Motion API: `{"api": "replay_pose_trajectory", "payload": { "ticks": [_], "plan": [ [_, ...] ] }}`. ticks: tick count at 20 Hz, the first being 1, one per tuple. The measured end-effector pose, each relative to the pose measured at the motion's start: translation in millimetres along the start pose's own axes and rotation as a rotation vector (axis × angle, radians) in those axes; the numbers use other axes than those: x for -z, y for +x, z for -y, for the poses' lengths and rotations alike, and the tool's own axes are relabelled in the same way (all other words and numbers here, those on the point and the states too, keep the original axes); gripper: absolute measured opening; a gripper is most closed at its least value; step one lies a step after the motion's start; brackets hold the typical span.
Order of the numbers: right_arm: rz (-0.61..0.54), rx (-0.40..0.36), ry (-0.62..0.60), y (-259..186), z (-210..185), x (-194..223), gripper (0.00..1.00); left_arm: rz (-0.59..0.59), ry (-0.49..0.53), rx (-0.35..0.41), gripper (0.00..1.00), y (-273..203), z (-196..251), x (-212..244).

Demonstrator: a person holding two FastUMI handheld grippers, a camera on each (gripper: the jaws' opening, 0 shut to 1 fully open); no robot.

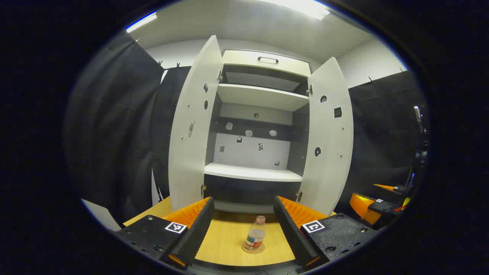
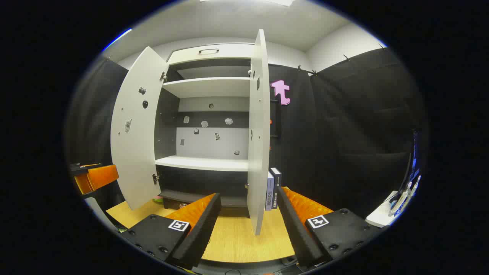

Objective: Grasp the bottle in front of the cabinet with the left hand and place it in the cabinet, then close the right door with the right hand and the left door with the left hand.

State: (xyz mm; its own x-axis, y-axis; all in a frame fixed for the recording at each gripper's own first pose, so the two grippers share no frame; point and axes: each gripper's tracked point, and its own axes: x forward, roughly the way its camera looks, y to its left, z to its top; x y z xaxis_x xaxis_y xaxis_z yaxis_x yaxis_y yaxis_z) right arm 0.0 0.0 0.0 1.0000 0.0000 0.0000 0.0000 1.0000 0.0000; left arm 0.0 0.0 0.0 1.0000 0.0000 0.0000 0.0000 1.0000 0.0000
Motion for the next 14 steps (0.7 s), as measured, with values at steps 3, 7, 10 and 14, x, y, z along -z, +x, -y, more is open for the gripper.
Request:
{"api": "replay_pose_trajectory", "payload": {
  "ticks": [3, 7, 10, 14],
  "plan": [
    [-0.006, -0.004, 0.011, -5.0, -5.3, 2.8, 0.96, -0.003, 0.000, 0.013, 0.94, -1.5, 3.1, 0.8],
    [-0.021, -0.018, 0.001, -8.2, -8.6, 5.2, 0.96, -0.005, 0.019, 0.030, 0.94, -4.7, 9.9, 3.0],
    [-0.012, -0.027, 0.002, -12.8, -4.1, 1.8, 0.96, -0.011, 0.014, 0.027, 0.94, -9.2, 14.8, 5.0],
    [0.004, -0.015, 0.007, -11.9, 11.1, -5.4, 0.96, -0.017, 0.003, 0.010, 0.95, -10.5, 22.7, 4.9]
  ]
}}
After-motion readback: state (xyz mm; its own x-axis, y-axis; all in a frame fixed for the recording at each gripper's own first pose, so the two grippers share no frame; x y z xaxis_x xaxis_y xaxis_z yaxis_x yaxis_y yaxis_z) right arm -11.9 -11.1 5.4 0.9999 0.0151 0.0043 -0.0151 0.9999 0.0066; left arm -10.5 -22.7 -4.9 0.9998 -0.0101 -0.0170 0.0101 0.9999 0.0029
